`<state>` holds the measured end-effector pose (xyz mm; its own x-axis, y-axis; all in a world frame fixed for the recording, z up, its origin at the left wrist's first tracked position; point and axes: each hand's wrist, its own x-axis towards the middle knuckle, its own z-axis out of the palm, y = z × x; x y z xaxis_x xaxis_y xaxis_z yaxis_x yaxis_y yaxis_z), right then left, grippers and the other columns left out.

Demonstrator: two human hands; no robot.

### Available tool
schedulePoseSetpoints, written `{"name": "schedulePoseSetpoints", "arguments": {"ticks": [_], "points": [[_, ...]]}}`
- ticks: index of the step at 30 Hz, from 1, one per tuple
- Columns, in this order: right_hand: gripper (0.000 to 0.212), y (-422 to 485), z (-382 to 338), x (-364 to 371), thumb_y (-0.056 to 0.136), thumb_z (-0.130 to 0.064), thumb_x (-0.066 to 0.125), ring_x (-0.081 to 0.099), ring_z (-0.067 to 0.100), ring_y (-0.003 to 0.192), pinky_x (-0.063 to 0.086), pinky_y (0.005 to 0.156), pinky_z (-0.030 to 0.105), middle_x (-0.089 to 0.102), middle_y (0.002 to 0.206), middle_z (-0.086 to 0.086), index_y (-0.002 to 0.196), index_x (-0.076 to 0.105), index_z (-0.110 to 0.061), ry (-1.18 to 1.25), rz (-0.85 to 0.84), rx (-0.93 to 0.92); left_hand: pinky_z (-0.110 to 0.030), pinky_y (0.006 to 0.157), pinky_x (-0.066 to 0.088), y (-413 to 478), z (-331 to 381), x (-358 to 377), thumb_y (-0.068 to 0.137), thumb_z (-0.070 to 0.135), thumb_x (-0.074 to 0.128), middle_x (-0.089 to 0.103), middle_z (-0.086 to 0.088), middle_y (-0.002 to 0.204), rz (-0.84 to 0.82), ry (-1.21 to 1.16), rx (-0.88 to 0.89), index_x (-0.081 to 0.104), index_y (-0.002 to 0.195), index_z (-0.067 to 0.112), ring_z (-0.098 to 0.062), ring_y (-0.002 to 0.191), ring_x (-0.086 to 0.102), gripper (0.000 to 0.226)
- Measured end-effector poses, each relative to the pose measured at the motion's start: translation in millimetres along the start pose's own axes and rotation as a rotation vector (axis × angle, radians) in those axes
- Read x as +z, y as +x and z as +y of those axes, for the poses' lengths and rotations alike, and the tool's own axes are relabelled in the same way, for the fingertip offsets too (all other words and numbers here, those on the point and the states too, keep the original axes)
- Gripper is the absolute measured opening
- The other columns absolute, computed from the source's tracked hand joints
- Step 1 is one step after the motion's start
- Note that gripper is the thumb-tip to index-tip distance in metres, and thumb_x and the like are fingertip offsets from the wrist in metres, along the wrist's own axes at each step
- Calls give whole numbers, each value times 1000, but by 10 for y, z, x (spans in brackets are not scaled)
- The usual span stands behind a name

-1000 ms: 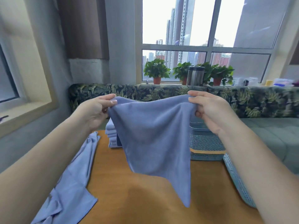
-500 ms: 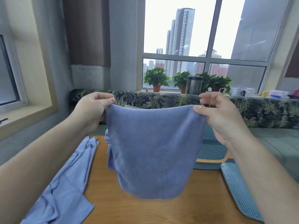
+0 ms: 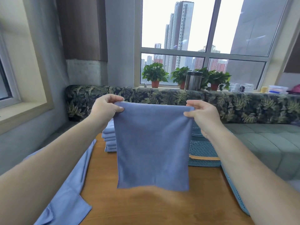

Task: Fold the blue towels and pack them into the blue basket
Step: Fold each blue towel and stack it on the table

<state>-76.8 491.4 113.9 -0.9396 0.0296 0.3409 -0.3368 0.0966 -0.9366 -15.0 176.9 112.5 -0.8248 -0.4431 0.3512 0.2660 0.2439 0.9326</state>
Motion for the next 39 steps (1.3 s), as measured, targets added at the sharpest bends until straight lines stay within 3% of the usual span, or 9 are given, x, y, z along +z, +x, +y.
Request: {"name": "schedulePoseSetpoints", "arguments": {"ticks": [6,9,12,14,18,21,25,34,39], "points": [[30,47,5,-9,87,-7,72,57,11,88,43,83,22,62,103,1,111,76,-24,-485,18,-346,-18,76,51,-53,93,0,73,0,80,70,8,106,-35,252,196,72,107,28,-7,91,63,45],[19,-156,293,-56,92,-9,66,55,10,87,42,77,22,53,102,0,97,77,-24,-577,-50,-361,-18,90,44,-344,-255,-14,74,-5,75,66,7,111,-58,475,312,71,112,18,-7,101,59,45],[14,-508,810,-123,94,-15,62,54,14,101,46,87,33,51,113,-4,95,72,-25,-633,-168,-294,-22,90,45,-753,-852,-45,76,-13,65,67,4,101,-93,550,385,74,99,12,-7,98,58,35],[15,-803,1237,-183,92,-15,65,57,18,101,47,88,35,60,107,-8,92,68,-29,-649,-220,-245,-31,82,51,-1026,-1310,-77,80,-4,62,68,10,91,-165,573,345,74,93,15,-5,89,60,26],[13,-1332,1913,-248,91,-19,71,61,11,76,46,67,23,69,89,-7,96,66,-30,-488,-224,74,-42,72,52,-1448,-2012,-92,88,38,61,69,16,81,-250,592,103,71,88,34,-4,80,63,11],[9,-1509,2159,-295,93,-25,72,57,-4,69,42,62,12,67,88,-8,102,70,-23,-420,-223,183,-27,71,46,-1584,-2212,-32,97,28,65,68,10,83,-242,495,-16,68,92,28,2,72,58,5],[9,-1558,2300,-374,97,-30,67,62,-1,79,47,71,20,73,88,-10,96,74,-24,-364,-239,194,-6,65,41,-1626,-2286,11,99,29,62,69,4,84,-177,425,-95,65,98,13,10,71,59,16],[31,-1513,2308,-338,105,-33,51,48,-3,61,36,59,15,52,68,-11,76,57,-26,-487,-180,124,-9,60,35,-1599,-2296,-17,106,28,48,55,4,76,-107,546,-113,58,91,16,-6,69,49,22],[15,-1537,2275,-382,99,-35,64,48,-1,62,37,61,15,55,66,-19,88,62,-24,-404,-270,130,-11,57,35,-1634,-2277,-28,105,30,49,55,4,74,-133,505,-141,59,90,18,-5,66,48,22]]}}
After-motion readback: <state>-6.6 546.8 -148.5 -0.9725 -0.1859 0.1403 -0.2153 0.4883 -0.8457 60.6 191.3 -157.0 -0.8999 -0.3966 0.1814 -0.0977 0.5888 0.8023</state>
